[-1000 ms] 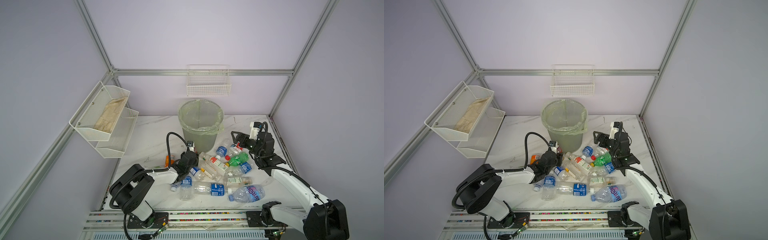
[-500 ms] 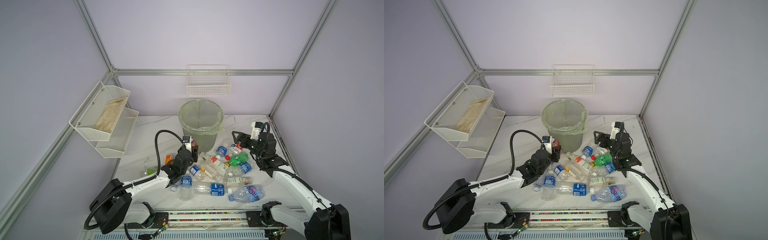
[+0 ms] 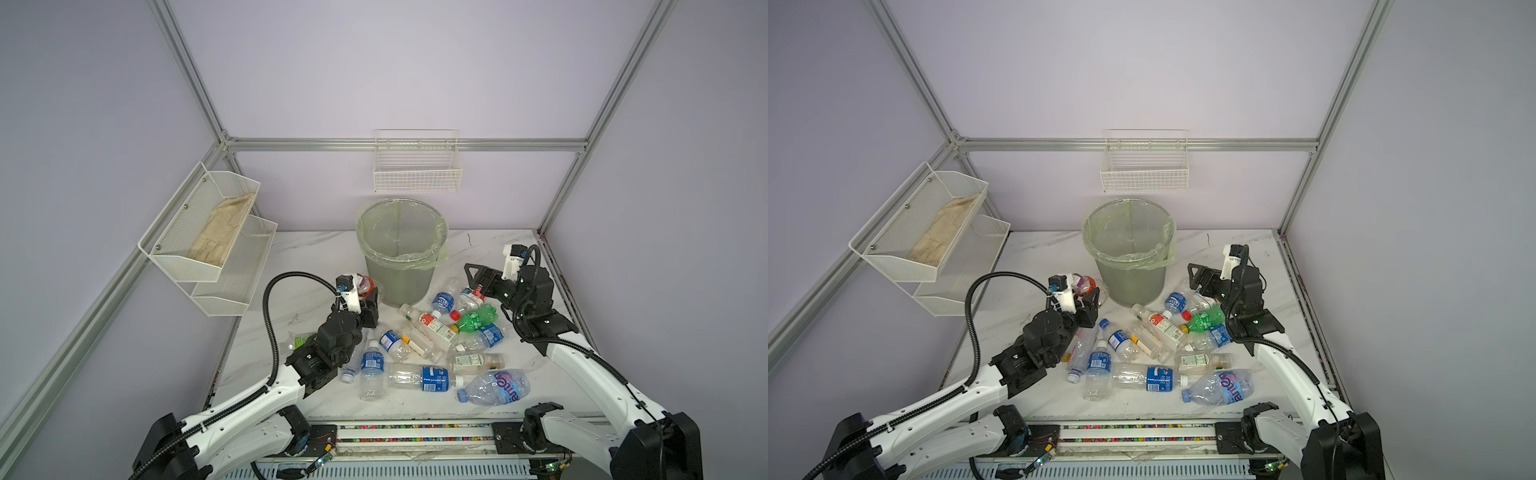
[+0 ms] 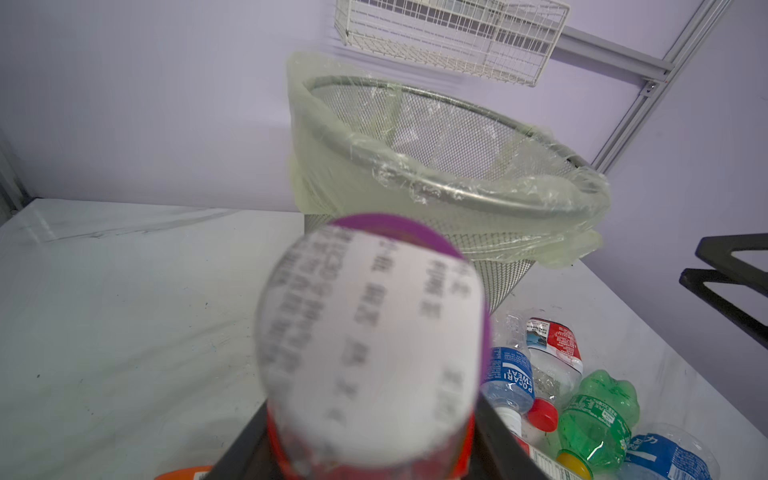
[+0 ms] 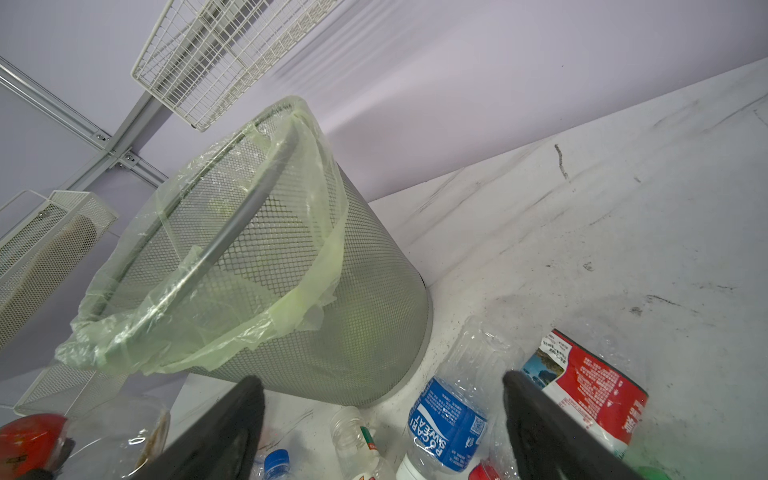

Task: Throw the plastic bottles in the bin
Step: Pick up the plastic bottle from the center of the table, then throw the plastic bottle into the trash bin.

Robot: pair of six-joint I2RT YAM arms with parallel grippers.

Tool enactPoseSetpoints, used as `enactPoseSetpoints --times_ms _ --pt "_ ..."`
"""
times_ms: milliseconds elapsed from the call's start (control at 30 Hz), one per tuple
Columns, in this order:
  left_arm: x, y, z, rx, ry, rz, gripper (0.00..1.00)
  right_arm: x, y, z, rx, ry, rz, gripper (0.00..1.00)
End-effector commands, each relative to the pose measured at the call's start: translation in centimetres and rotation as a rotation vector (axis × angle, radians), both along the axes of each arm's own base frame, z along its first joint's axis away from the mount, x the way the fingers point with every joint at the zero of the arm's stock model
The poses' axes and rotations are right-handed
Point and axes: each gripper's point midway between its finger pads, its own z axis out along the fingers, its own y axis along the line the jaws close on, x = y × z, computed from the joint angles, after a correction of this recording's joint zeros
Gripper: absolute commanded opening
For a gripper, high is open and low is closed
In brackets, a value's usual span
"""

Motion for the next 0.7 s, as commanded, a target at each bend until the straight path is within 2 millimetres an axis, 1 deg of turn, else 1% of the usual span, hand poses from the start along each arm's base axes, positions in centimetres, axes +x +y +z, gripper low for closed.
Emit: enactPoseSetpoints --times_ms 0,133,200,300,467,567,667 --pt "-1.1 2.1 0.9 0.035 -0.03 0.048 0.44 -0.3 0.1 1.5 0.014 -0.026 0.007 0.92" --pt "-2.1 3.1 5.3 0.004 -0.112 0.049 0.44 -0.4 0.4 1.6 0.029 -0.025 0.021 0.92" --pt "-2.5 3.1 7.4 -0.005 -0.15 0.035 0.44 -0.4 0.5 1.5 0.035 -0.024 0.025 0.92" --pt "-2.6 2.6 10.1 0.002 -0.196 0.005 0.43 -0.5 0.7 1.6 0.043 -0.024 0.034 0.92" --pt "-1.9 0.3 14.9 0.032 -0.273 -0.057 0.43 -0.9 0.9 1.4 0.047 -0.022 0.05 0.92" --pt "-1.1 -1.3 17.0 0.063 -0.314 -0.085 0.44 -1.0 0.9 1.4 0.04 -0.019 0.058 0.91" --pt "-0.3 -3.1 18.7 0.082 -0.34 -0.127 0.43 -1.3 0.9 1.6 0.031 -0.024 0.062 0.92"
